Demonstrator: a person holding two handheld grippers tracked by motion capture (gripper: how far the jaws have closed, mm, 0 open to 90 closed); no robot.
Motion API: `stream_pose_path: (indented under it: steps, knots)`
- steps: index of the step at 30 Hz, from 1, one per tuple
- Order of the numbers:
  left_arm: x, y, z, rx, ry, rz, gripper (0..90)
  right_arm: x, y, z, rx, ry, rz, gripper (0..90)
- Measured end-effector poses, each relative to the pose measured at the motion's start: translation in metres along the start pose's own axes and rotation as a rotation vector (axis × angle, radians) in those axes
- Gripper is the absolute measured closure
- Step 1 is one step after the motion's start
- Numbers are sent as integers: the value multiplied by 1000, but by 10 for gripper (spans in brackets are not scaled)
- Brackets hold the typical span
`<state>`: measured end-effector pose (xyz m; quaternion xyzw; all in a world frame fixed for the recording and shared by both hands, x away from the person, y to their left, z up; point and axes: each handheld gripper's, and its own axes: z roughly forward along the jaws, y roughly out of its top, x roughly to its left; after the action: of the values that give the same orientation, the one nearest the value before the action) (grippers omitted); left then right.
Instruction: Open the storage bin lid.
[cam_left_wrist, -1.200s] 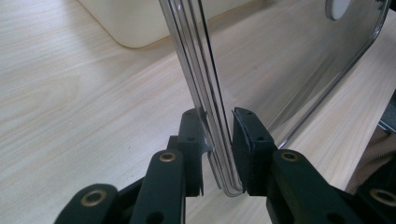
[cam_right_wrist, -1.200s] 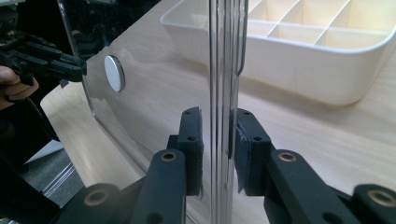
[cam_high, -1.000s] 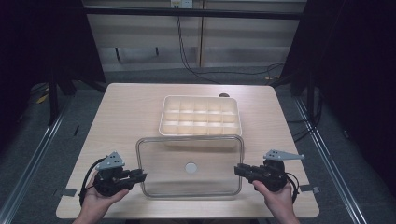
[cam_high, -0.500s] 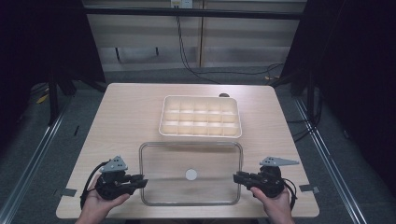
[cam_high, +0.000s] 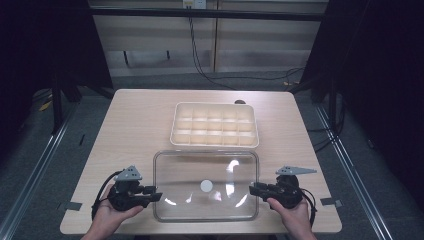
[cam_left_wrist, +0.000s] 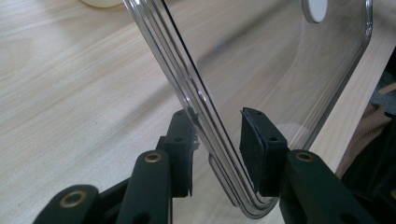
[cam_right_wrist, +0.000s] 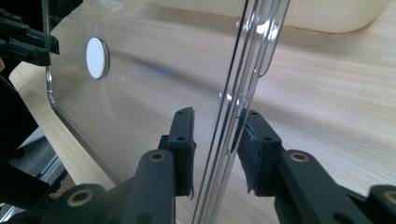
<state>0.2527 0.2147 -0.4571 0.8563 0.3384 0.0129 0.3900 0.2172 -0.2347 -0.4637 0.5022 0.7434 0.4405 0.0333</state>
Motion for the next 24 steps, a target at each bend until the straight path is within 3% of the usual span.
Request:
stream_pose_path:
  steps: [8, 20, 24]
  knots:
    - [4, 3, 8, 28, 6, -5, 605, -2, 4, 7, 25, -19, -13, 628]
    - [7, 6, 18, 62, -24, -1, 565, -5, 4, 14, 38, -46, -18, 555]
    - [10, 8, 24, 86, -22, -8, 546, -8, 3, 16, 45, -48, 0, 542]
